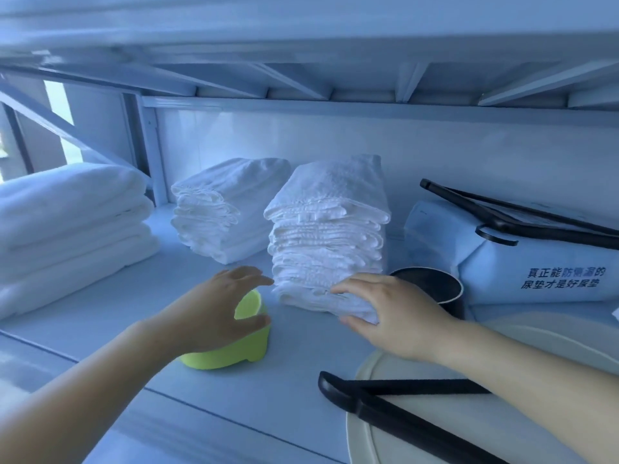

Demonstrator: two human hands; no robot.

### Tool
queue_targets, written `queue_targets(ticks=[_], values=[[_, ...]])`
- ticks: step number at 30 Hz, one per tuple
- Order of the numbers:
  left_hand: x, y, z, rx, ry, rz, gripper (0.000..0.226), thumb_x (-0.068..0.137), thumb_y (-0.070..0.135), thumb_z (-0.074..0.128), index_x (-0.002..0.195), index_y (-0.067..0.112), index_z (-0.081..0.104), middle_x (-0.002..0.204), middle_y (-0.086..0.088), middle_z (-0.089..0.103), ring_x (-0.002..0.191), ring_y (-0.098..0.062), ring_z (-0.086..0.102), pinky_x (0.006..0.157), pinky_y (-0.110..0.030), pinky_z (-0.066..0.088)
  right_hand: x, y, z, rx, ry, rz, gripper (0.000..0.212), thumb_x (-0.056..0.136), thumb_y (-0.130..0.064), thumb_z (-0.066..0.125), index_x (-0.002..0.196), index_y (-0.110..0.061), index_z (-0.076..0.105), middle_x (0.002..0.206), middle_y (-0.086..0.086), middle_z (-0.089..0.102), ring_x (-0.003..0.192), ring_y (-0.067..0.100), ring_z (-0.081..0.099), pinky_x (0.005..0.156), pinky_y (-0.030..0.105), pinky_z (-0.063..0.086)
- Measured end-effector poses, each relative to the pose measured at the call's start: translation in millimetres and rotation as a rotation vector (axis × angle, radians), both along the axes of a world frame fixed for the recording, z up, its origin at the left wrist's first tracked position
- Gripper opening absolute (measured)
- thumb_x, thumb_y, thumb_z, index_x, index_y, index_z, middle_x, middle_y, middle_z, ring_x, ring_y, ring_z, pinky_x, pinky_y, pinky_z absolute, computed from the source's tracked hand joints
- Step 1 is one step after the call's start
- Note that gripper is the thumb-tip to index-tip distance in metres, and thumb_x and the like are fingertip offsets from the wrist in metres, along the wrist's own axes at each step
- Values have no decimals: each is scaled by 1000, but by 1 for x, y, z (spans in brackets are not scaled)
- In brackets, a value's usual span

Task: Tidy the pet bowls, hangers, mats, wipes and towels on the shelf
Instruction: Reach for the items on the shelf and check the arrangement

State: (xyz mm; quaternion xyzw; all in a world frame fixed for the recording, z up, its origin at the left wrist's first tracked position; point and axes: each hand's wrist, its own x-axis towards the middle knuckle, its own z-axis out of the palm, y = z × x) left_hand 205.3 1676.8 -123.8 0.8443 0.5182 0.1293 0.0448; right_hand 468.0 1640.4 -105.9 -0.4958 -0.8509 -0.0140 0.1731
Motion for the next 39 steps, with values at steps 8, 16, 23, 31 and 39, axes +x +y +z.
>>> queue_targets(ticks=[8,16,23,31,39], values=[[-27,-16,-8,-91,0,33,65,78,72,41,135,43,36,147,22,25,131,-5,33,104,-24,32,-40,19,-5,-73,-27,52,38,89,-45,55,126,-39,48,124,-24,49,114,0,46,93,23,40],[-51,-13,-12,-137,-44,-8,65,79,67,50,138,43,35,145,27,26,127,-2,37,103,-24,34,-70,28,-11,-158,-59,104,49,86,-51,56,132,-40,42,134,-26,39,121,-2,41,101,23,38],[-67,0,-14,-154,-61,-55,61,84,62,49,139,42,33,146,28,24,129,-2,36,104,-23,33,-97,38,-14,-177,-82,140,57,86,-52,56,138,-39,35,137,-27,31,122,-2,39,101,24,38],[-97,23,-14,-134,-165,-99,69,73,79,38,132,42,44,139,24,37,123,1,41,98,-20,37,-127,54,-4,-148,-57,113,54,89,-52,51,138,-36,36,140,-23,32,123,2,41,101,25,37],[-133,64,-4,1,-273,-27,64,78,72,32,125,35,53,131,21,46,110,-5,53,88,-19,44,-168,103,23,-36,2,51,49,91,-42,54,136,-24,43,143,-10,38,129,10,40,102,22,32]])
